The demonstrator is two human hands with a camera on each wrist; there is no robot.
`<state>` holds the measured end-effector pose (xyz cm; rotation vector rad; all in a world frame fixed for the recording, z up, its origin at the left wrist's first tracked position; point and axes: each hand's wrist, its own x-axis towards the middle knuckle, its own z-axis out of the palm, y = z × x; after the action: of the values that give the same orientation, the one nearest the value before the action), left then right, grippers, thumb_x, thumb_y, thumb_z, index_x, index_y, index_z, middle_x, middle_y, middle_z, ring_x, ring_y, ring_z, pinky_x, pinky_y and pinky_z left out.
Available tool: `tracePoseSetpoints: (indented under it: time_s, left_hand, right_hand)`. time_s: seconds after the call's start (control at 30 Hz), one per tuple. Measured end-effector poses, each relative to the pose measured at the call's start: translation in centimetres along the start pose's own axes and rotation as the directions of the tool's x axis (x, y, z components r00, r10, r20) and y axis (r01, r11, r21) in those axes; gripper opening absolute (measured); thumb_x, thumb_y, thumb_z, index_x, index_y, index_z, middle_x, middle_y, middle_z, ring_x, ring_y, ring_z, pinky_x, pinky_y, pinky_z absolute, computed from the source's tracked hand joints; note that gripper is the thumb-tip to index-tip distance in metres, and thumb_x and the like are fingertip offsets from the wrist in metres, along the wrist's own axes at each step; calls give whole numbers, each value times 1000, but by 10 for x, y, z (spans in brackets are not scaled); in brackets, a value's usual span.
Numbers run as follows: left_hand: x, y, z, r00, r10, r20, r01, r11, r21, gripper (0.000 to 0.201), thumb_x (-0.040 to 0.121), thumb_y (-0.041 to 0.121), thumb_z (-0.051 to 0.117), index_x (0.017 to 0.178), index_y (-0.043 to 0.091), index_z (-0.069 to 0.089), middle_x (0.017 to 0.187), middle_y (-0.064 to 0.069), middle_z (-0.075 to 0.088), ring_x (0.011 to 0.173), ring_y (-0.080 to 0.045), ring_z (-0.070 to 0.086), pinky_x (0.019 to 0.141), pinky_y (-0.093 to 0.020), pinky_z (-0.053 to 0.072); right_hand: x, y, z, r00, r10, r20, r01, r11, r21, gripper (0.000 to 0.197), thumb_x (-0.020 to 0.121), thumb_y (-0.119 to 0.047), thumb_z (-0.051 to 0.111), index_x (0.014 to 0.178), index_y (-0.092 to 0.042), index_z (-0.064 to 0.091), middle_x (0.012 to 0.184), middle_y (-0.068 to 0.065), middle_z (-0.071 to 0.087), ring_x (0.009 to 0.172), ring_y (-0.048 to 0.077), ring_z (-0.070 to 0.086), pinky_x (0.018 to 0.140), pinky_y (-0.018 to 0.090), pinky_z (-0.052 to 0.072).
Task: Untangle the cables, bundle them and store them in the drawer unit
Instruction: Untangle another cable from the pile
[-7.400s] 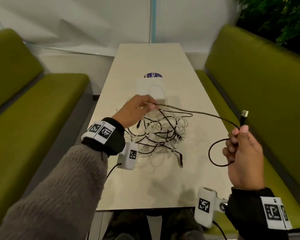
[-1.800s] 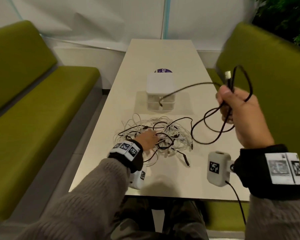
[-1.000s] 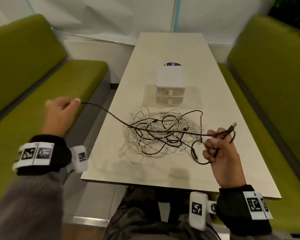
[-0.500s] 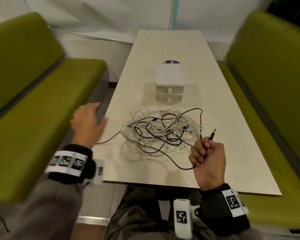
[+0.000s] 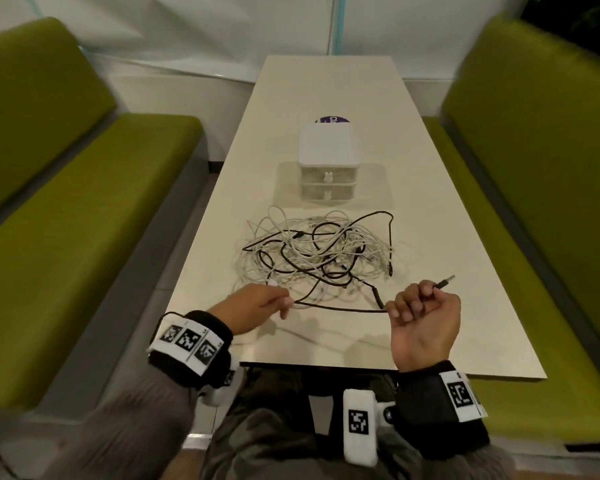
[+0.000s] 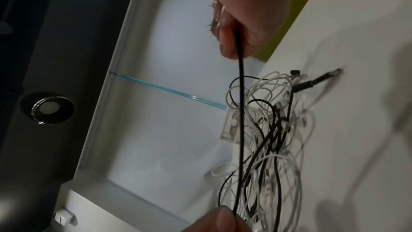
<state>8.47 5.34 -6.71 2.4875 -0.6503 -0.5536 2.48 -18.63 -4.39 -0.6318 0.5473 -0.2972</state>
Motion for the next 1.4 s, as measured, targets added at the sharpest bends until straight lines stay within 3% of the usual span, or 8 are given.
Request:
tracePoseSetpoints:
  time_s: [0.2,0.4,0.5,0.73,1.0,1.13,1.27,1.4]
  left_hand:
    - [3,-25,-31,982,-191,4,178,921,347,21,95,34,46,93,29,66,88,4,50,91,-14,37,86,-33,38]
    - [47,52,-30,975,200,-95,-179,964,197,15,90,17,55,93,15,69,91,1,56,85,-12,49,78,-23,33]
    - [81,89,-17,940,339,30,-335,908,252,15,89,15,57,92,12,71,111,-6,59,105,-21,51,96,-34,37]
    - [119,103,25,932,130,338,-319,735,598,25,92,12,44,108,8,63,133,-9,50,130,-30,36,105,-47,33]
    - [90,97,11,943,177,-283,-247,941,-232,29,93,10,51,121,8,57,126,-8,55,116,-19,50,94,-19,32]
    - [78,103,15,931,164,-327,-290,876,-385,21,92,4,50,108,5,63,102,-1,61,90,-10,57,83,-15,43]
    - [74,97,31,908,117,-403,-317,819,-477,22,90,2,50,108,7,61,108,-6,60,95,-26,63,87,-45,53]
    - [67,94,37,923,80,-376,-307,743,-595,26,90,0,50,107,18,55,111,-5,62,103,-21,62,93,-39,51]
  right_hand:
    - [6,16,-9,987,25,-158,-31,999,-32,22,83,-16,26,62,-18,32,46,-5,24,37,11,18,38,17,20]
    - [10,22,-11,976,8,-216,-12,1000,-21,23,83,-14,28,61,-18,29,46,-6,23,38,11,18,42,23,21]
    - [12,27,-10,979,-24,-201,10,998,-68,23,84,-14,30,61,-19,28,49,-6,22,40,12,18,45,25,21]
    - [21,36,-13,982,-62,-180,23,978,-209,25,89,-13,33,64,-16,34,48,-6,27,42,11,20,49,27,22]
    - [22,37,-6,986,-106,-126,38,892,-450,34,93,-12,33,73,-9,61,56,-2,34,48,11,29,50,25,26]
    - [24,45,3,978,-209,-24,161,817,-554,23,96,-33,48,94,-23,68,70,-7,50,62,9,44,64,29,36]
    - [28,48,9,951,-298,78,289,776,-561,21,94,-33,58,109,-23,66,100,-5,67,90,10,60,86,31,47]
    - [28,48,11,930,-350,110,349,750,-562,16,92,-24,62,106,-17,66,103,1,69,99,15,63,88,25,48]
